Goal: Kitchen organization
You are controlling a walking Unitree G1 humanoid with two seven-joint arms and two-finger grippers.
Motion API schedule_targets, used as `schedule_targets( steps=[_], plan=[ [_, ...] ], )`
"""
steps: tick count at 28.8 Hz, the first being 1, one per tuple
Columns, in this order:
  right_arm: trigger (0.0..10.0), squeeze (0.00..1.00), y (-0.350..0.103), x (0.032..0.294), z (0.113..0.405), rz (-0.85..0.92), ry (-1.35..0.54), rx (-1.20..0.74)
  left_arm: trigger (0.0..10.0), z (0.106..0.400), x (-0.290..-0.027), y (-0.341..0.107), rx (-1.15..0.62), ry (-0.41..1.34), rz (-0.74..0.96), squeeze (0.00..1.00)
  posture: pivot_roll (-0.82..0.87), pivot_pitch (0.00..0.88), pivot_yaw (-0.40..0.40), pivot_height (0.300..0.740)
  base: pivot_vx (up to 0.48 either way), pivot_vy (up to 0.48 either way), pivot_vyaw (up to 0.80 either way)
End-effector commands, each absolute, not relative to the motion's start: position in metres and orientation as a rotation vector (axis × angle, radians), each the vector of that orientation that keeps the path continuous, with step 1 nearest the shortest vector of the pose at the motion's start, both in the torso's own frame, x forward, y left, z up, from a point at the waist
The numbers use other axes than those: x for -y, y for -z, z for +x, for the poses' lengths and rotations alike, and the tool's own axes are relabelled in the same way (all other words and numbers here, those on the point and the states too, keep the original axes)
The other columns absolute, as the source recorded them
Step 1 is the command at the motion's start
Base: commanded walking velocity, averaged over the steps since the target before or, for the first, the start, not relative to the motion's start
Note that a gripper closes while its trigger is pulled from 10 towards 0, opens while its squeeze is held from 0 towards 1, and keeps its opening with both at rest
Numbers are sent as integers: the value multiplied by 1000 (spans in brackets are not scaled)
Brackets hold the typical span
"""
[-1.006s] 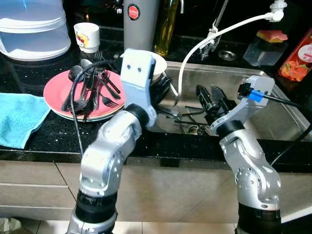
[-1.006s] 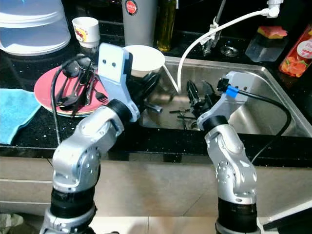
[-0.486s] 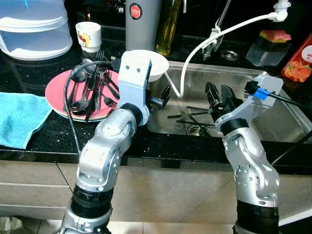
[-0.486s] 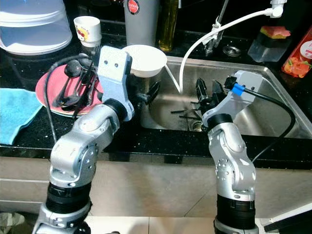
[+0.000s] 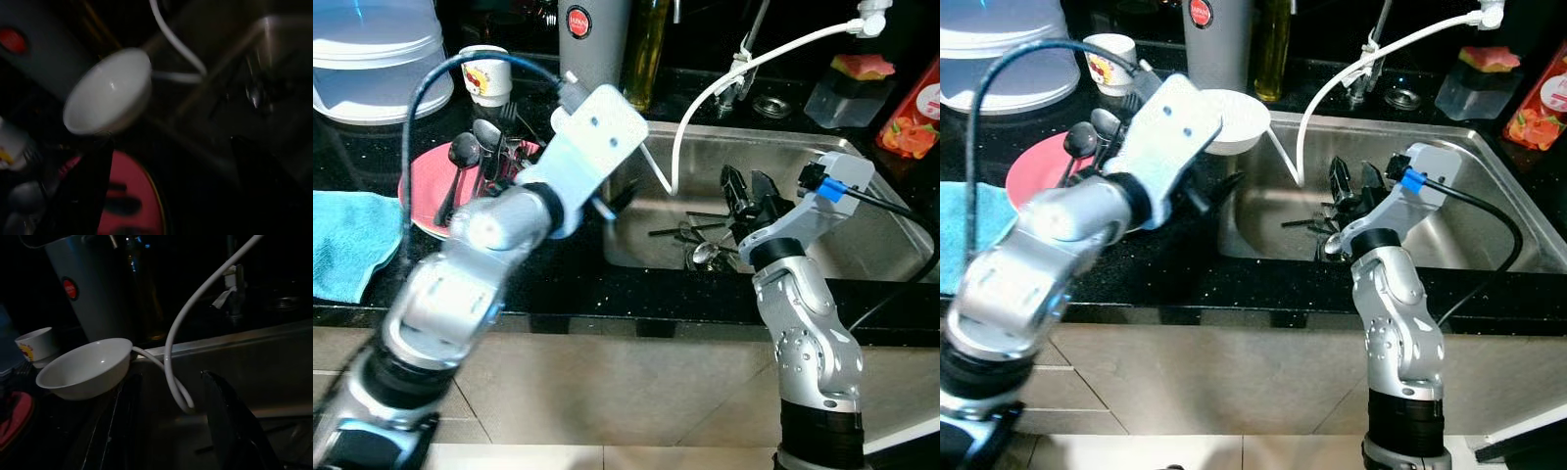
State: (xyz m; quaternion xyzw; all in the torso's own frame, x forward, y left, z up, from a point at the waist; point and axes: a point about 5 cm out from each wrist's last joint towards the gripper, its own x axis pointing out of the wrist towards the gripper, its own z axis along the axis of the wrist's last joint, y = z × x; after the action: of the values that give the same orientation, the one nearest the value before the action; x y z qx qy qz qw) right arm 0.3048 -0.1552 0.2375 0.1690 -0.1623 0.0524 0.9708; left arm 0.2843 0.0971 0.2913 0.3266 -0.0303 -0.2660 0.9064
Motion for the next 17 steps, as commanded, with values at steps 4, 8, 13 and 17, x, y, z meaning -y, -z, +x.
schedule_targets(
  steps=[4,8,13,17],
  plan=[
    [10000,0,-231,152,306,348,-105,314,10000,277,-118,-267,-40,550,858,0,264,58,-38,740,0,0,0],
    [10000,0,-231,148,308,348,-115,314,10000,281,-125,-267,-14,450,901,0,257,59,-36,740,0,0,0],
    [10000,0,-232,143,311,346,-126,318,10000,281,-128,-265,28,392,1008,0,252,59,-45,740,0,0,0],
    [10000,0,-233,139,313,339,-147,321,10000,279,-134,-260,0,392,1078,0,252,59,-47,740,0,0,0]
  ],
)
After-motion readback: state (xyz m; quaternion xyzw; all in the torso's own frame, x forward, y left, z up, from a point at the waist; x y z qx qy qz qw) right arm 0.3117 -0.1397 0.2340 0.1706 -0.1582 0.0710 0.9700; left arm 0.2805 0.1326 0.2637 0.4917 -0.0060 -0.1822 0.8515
